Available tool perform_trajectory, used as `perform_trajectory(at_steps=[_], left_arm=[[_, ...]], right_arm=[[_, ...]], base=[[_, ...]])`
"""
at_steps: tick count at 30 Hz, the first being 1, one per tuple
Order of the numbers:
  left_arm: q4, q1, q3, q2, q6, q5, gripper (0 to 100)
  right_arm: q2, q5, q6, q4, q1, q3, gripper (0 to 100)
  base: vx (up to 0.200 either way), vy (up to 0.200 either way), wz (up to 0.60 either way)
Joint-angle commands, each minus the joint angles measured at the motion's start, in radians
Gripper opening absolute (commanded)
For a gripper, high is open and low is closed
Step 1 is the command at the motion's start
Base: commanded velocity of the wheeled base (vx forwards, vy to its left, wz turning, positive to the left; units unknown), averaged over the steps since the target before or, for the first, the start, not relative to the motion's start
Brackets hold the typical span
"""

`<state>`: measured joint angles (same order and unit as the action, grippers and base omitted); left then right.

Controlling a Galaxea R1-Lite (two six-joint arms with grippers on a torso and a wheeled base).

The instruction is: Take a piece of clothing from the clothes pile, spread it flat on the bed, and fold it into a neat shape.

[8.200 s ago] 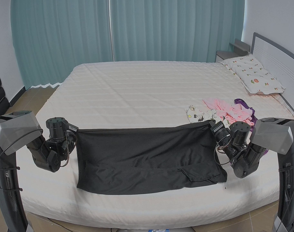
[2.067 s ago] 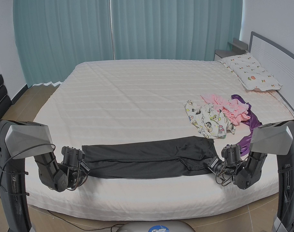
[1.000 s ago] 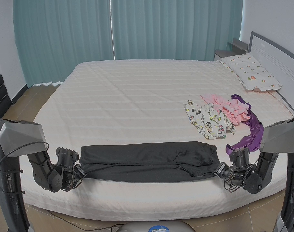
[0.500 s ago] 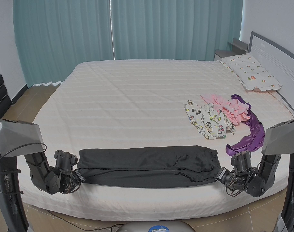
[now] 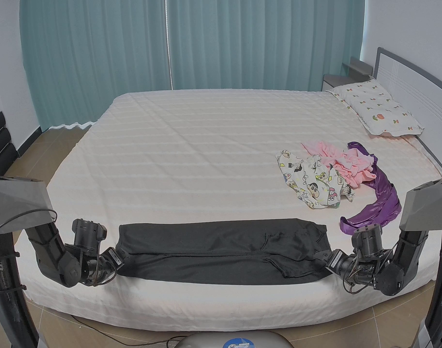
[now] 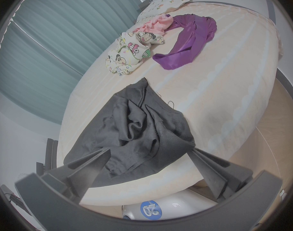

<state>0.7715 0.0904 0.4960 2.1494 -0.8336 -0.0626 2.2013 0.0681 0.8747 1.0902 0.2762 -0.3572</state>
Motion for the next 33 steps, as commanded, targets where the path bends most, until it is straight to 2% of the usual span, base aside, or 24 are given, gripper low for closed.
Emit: perform_trajectory(at_steps=[1,3,6,10,13,24,33], left_arm=[[-0.063,-0.064,0.079,-0.112,0.005,0.116,100],[-0.106,-0.078,0.124,-0.106,0.037,0.144,100],[-0.175,-0.093,0.190,-0.088,0.174,0.185,100],[-0.186,-0.092,0.250,-0.016,0.286,0.231,100],[-0.182,-0.095,0.306,0.073,0.389,0.231,100],[-0.182,-0.089,0.418,0.208,0.539,0.242,100],[-0.187,-0.090,0.454,0.231,0.565,0.233,100]], right_arm=[[-0.040,-0.004,0.000,0.005,-0.025,0.009,100],[-0.021,-0.002,-0.002,0.007,-0.025,0.003,100],[0.003,-0.002,-0.014,0.011,-0.025,0.001,100],[0.011,-0.002,-0.023,0.023,-0.023,0.001,100],[0.015,-0.002,-0.023,0.033,-0.017,0.003,100],[0.029,-0.005,-0.023,0.033,-0.015,0.001,100],[0.029,-0.007,-0.023,0.034,-0.014,0.003,100]], base=[[0.000,0.000,0.00],[0.000,0.000,0.00],[0.000,0.000,0.00],[0.000,0.000,0.00],[0.000,0.000,0.00],[0.000,0.000,0.00],[0.000,0.000,0.00]])
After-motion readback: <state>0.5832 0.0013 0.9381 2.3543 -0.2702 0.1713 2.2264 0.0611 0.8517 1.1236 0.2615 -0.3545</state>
